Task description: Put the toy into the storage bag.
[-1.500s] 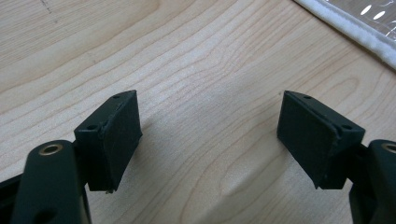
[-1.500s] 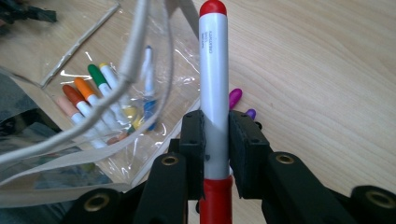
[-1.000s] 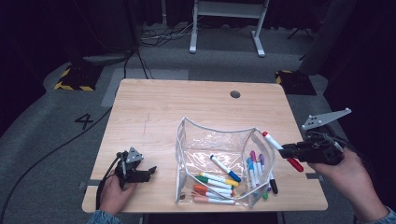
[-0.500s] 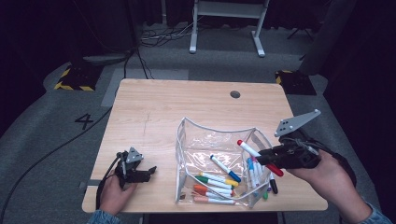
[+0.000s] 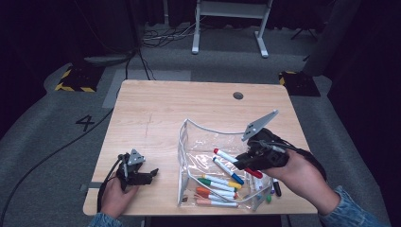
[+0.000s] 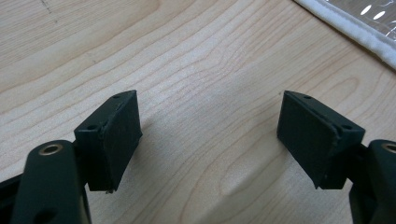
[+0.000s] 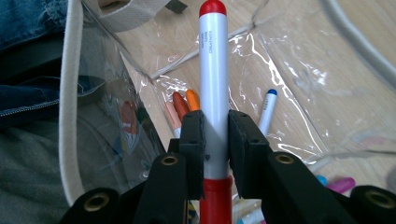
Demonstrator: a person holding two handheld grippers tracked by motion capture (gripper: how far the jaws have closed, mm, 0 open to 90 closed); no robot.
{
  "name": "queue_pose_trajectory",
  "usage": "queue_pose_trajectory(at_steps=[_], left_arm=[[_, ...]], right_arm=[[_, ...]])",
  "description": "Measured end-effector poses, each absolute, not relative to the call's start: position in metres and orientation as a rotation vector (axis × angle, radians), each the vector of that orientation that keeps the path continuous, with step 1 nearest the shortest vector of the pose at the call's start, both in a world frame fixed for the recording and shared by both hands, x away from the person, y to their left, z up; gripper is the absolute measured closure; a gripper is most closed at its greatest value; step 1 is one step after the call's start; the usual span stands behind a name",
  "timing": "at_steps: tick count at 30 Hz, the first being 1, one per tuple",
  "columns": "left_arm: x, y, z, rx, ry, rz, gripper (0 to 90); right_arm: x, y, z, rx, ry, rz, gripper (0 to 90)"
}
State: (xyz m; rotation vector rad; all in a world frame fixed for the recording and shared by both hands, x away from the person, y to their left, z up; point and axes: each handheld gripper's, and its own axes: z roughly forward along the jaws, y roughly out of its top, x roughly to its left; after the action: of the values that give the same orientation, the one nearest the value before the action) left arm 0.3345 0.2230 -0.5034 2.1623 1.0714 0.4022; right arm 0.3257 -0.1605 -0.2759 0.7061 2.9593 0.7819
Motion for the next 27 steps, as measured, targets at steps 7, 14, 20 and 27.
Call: queue_pose_trajectory(at_steps=[7, 14, 20, 27], left_arm=[[0.335, 0.223, -0.503, 2.163, 1.071, 0.404, 21.9], [0.335, 0.223, -0.503, 2.162, 1.071, 0.404, 21.9], [0.334, 0.223, -0.504, 2.159, 1.074, 0.401, 21.9], [0.335, 0.223, -0.503, 2.164, 1.069, 0.405, 21.9]], right_arm=[[0.335, -0.134, -0.303, 0.691, 3.066, 0.651, 76.3], [0.335, -0.110, -0.330, 0.617, 3.125, 0.454, 76.3], [0.333, -0.098, -0.334, 0.537, 3.128, 0.371, 76.2], [0.334, -0.081, -0.349, 0.465, 3.167, 0.275, 76.2]])
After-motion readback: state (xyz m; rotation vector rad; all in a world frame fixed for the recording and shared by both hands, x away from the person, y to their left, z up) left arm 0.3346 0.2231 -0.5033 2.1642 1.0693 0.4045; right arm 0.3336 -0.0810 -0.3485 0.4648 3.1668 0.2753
